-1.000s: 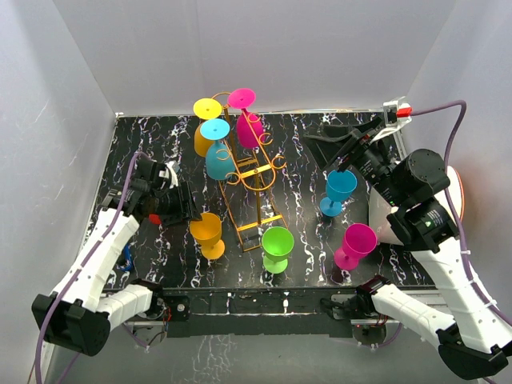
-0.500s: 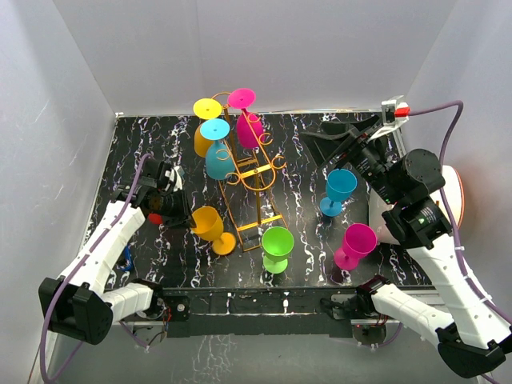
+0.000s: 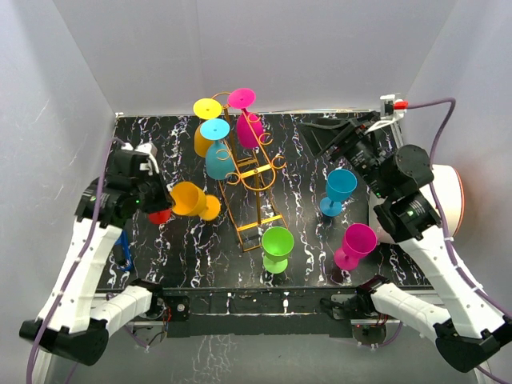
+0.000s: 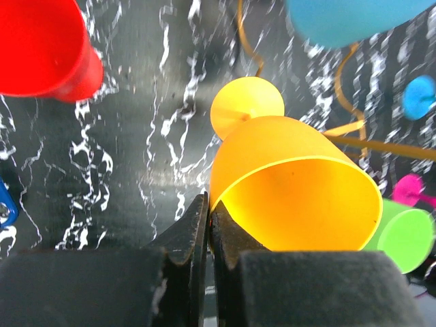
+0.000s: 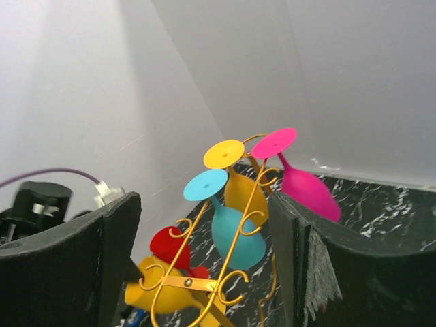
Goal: Place the wine glass upside down on the wine glass rack
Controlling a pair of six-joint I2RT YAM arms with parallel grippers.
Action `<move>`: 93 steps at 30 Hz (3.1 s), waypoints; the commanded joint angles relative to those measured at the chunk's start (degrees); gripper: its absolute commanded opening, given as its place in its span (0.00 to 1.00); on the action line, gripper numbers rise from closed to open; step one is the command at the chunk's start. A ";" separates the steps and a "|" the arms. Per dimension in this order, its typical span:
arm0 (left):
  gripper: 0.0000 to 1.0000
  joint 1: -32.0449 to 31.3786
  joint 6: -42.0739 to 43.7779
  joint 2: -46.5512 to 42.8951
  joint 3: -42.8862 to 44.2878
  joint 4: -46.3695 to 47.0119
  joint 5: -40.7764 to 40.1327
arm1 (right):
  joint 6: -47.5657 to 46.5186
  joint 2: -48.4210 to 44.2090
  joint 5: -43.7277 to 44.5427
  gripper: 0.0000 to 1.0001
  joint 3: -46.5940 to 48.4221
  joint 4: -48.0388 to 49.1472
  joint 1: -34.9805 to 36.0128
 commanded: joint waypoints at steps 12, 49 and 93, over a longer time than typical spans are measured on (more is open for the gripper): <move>0.00 -0.09 -10.14 -11.51 14.19 0.28 -21.18 | 18.11 9.19 -11.93 0.68 4.15 12.00 6.09; 0.00 -0.12 -9.48 -22.46 -4.20 61.58 13.73 | 45.09 29.63 15.47 0.60 12.61 35.62 28.96; 0.70 -0.13 -4.25 -25.23 -8.36 56.51 12.74 | 3.01 12.21 21.06 0.00 0.54 39.03 28.92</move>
